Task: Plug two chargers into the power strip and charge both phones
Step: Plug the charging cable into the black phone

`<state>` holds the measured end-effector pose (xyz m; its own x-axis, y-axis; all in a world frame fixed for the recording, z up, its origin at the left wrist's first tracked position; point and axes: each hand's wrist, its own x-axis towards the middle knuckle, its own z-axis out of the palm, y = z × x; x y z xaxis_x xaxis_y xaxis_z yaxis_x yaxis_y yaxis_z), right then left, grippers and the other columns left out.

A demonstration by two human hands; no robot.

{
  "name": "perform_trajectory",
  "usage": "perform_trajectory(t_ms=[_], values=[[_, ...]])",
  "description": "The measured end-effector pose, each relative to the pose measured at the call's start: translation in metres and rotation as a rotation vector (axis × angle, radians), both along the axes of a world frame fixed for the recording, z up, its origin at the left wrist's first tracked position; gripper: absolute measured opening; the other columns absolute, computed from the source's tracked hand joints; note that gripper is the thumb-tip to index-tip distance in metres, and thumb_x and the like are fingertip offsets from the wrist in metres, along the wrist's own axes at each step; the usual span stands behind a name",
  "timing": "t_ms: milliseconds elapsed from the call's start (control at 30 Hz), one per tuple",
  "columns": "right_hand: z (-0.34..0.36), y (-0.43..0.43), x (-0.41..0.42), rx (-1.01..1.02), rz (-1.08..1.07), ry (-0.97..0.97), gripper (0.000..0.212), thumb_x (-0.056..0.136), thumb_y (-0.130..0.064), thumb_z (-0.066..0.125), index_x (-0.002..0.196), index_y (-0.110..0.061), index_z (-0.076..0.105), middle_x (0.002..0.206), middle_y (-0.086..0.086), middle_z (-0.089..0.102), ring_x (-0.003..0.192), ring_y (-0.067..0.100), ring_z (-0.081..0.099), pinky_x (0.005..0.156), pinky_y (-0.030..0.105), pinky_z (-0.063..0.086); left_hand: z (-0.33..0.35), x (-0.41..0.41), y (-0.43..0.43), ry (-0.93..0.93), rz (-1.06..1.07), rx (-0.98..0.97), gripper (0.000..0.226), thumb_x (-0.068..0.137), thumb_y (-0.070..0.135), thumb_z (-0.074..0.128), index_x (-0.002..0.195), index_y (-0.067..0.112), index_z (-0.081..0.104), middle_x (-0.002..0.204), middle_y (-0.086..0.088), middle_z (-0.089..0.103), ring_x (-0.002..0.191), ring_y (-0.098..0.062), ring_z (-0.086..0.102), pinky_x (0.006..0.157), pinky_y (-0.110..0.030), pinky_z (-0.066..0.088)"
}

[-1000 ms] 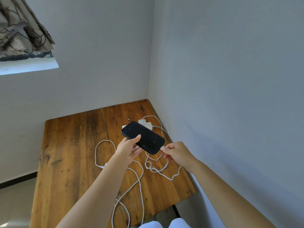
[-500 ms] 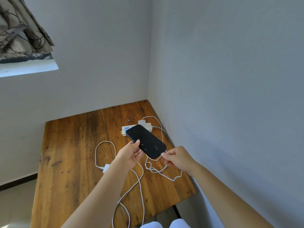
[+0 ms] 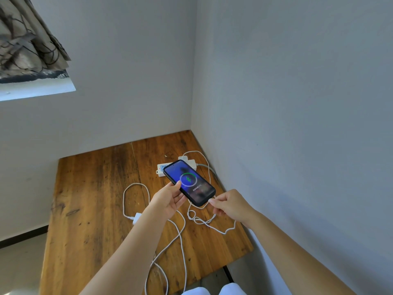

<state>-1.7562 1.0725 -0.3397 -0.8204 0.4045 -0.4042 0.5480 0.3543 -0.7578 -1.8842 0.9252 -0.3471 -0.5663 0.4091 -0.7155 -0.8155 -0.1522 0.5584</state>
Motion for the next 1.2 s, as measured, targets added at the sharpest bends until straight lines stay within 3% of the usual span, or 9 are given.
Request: perform_trajectory(t_ms=[500,1200], values=[[-0.002,-0.001,0.000,-0.016,-0.019,-0.008,0.031,0.092,-0.031,0.056,0.077,-0.010,0.073,0.075,0.004,0.071,0.073,0.015,0.066,0.083,0.031,0.053,-0.004,-0.001,-0.002,-0.009,0.005,0.009,0.027,0.091,0.014,0.058,0.116,0.018,0.050,0.103,-0.014,0.069,0.086,-0.024,0.068,0.049,-0.024,0.057],[-0.002,0.004,0.001,-0.016,-0.030,-0.013,0.032,0.092,-0.030,0.057,0.063,-0.022,0.067,0.069,-0.002,0.068,0.073,0.014,0.066,0.077,0.027,0.053,-0.015,0.000,0.007,-0.027,-0.004,0.023,0.034,0.089,0.017,0.060,0.121,0.020,0.049,0.105,-0.014,0.069,0.089,-0.022,0.067,0.050,-0.024,0.056]])
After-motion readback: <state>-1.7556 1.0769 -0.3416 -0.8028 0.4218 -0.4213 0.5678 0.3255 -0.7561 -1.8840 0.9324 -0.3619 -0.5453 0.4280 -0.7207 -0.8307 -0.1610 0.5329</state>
